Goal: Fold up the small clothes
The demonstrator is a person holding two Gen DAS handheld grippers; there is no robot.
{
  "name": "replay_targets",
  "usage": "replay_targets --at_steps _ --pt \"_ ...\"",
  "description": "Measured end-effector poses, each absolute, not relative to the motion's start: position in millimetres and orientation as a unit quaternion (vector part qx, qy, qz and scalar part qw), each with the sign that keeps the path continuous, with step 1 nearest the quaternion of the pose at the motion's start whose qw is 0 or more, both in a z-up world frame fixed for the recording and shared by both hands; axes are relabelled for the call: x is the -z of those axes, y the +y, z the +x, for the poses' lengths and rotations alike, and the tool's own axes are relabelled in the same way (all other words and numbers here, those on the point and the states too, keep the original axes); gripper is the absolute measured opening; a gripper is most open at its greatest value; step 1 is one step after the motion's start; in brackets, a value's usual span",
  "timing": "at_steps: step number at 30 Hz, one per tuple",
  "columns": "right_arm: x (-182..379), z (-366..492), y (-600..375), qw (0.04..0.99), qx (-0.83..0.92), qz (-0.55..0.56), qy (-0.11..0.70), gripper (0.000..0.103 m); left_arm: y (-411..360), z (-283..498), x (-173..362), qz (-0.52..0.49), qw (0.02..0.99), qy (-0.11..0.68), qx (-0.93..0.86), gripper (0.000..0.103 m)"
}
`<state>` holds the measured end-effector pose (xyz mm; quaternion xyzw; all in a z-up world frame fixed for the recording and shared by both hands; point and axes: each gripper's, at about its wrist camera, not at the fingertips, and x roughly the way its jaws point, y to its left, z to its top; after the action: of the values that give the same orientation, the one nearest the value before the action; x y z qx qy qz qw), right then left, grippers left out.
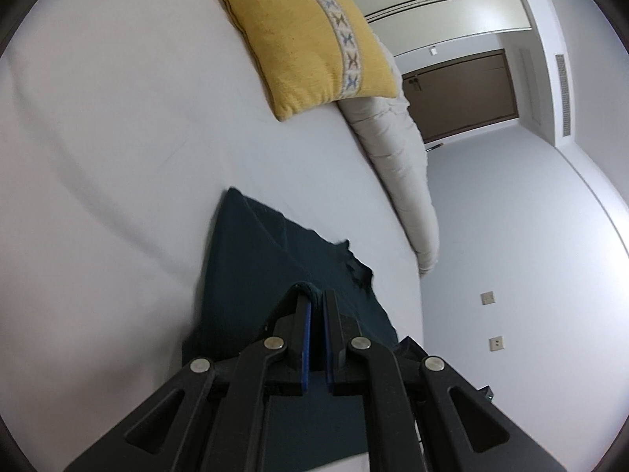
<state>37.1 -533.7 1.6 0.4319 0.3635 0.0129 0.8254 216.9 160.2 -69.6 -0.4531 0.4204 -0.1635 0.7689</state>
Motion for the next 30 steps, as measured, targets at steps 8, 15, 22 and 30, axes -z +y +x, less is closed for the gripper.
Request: replay_targets --at_steps 8,15,22,30 --pt "35.8 107.9 -542.3 0.821 0.020 0.425 0.381 0.006 150.6 277.4 86.2 -0.429 0.778 0.435 0.143 0.005" --pt "73.4 159.3 -542.6 0.812 0.050 0.405 0.417 0.008 139.3 313.0 121.7 -0.407 0.775 0.470 0.113 0.006" --pt "86.4 160.9 -548.7 0.825 0.087 0.401 0.389 0.058 149.8 312.6 119.8 -0.426 0.780 0.446 0.106 0.048" --pt "51.2 140.8 -511.4 0.868 0.076 0.327 0.367 0.065 131.9 280.6 75.2 -0.357 0.837 0.402 0.097 0.053"
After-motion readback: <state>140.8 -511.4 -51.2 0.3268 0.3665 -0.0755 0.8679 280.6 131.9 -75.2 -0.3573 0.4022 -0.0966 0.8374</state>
